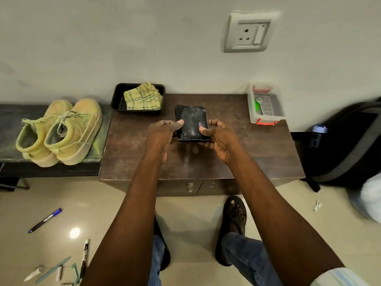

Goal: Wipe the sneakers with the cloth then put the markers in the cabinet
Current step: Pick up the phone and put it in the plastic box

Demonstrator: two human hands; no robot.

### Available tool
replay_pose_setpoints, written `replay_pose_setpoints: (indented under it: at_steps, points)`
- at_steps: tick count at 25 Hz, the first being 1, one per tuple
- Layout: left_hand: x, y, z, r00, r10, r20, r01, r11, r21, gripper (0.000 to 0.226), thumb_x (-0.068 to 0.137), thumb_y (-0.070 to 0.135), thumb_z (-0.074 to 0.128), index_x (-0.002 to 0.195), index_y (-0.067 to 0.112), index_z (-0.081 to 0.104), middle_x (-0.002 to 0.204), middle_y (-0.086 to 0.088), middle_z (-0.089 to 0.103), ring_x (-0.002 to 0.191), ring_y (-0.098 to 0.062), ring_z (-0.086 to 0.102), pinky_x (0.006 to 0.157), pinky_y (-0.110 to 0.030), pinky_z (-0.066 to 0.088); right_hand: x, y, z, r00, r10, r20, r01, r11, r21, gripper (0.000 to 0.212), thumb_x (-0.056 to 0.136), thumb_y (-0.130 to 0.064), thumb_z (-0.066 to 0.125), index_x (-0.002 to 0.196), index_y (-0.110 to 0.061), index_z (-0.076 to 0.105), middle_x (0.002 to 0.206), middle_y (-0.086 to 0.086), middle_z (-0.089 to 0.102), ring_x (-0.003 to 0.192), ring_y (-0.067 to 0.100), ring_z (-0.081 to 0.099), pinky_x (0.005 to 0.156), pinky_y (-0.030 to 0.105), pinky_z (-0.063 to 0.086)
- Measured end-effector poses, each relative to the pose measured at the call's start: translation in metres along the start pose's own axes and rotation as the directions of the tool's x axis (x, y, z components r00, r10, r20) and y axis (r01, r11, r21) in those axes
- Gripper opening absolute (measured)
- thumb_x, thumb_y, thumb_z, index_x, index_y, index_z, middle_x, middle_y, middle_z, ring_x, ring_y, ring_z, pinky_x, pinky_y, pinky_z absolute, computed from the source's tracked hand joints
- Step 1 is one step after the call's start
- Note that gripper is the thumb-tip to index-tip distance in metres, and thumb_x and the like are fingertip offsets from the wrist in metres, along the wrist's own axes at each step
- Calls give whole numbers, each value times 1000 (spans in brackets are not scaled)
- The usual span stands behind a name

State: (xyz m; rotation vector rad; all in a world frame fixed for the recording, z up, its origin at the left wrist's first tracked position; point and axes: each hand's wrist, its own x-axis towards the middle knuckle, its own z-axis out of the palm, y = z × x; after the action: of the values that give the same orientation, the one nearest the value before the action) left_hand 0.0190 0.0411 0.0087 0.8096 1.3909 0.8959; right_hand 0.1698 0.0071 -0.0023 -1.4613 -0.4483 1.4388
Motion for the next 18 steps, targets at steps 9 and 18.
replay_pose_setpoints:
  at_steps: [9, 18]
  points:
    - [0, -29, 81, 996, 93, -17, -92, 994, 57, 7, 86, 16, 68, 79, 17, 66, 74, -2, 66, 69, -14, 58, 56, -24, 46, 10, -82, -151, 680, -385, -624, 289, 923, -255, 19, 75, -12, 74, 88, -19, 61, 91, 3, 68, 81, 17, 68, 69, 29, 56]
    - [-1, -47, 114, 989, 138, 51, -145, 976, 166, 5, 89, 15, 64, 84, 15, 66, 74, -5, 63, 68, -15, 55, 59, -26, 44, 69, -99, -178, 750, -481, -453, 94, 756, -648, 14, 78, -13, 67, 69, -6, 60, 79, 12, 63, 77, 26, 63, 71, 41, 57]
